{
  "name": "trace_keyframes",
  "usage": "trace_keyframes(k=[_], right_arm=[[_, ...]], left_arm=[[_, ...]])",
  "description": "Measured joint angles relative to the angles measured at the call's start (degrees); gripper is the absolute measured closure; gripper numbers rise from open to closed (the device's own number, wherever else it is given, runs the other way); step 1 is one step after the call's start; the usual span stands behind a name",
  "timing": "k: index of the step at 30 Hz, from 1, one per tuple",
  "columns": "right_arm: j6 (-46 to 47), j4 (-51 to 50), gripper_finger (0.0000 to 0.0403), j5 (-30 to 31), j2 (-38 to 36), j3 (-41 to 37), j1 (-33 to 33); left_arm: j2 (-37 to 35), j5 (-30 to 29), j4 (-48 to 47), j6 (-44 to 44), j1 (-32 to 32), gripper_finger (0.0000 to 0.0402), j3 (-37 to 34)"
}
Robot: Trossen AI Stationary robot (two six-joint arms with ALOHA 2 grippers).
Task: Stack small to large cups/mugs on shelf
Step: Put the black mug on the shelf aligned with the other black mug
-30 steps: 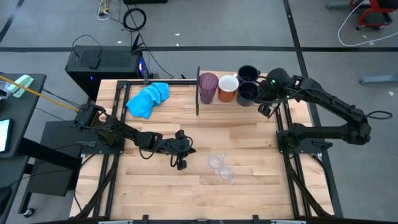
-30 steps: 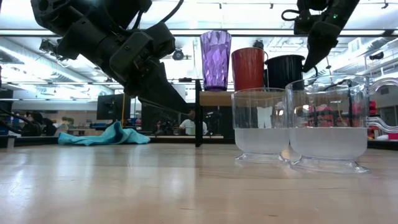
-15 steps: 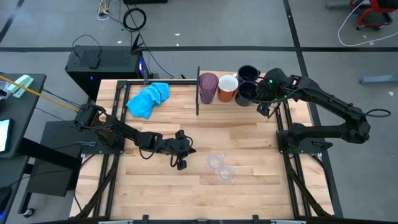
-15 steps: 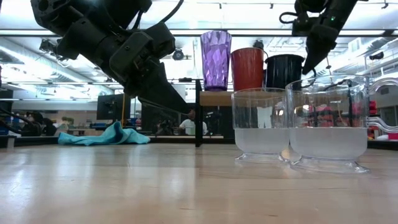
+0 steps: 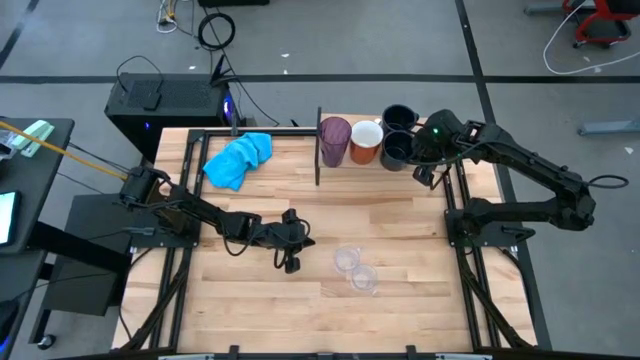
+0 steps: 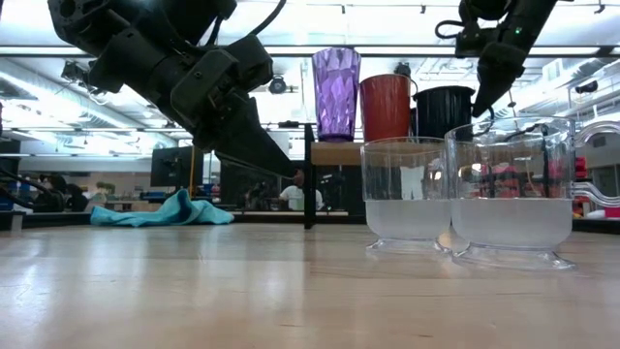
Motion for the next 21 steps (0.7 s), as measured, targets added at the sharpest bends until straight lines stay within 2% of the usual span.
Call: trace_keyframes(k=[6, 12, 21], right_arm=[[0.39, 0.04, 0.0261, 0.83, 0.0, 0.0, 0.0], [0.93, 0.0, 0.0229, 1.69, -0.02, 1.52, 0.0], [2.37, -1.35, 0.021, 1.7, -0.02, 3.56, -0.02]], left_arm=[[0.0, 0.0, 0.01, -0.01, 0.0, 0.0389, 0.0], [0.0, 0.0, 0.0, 0.0, 0.0, 0.038, 0.0], [0.0, 0.02, 0.02, 0.02, -0.28, 0.0388, 0.0]])
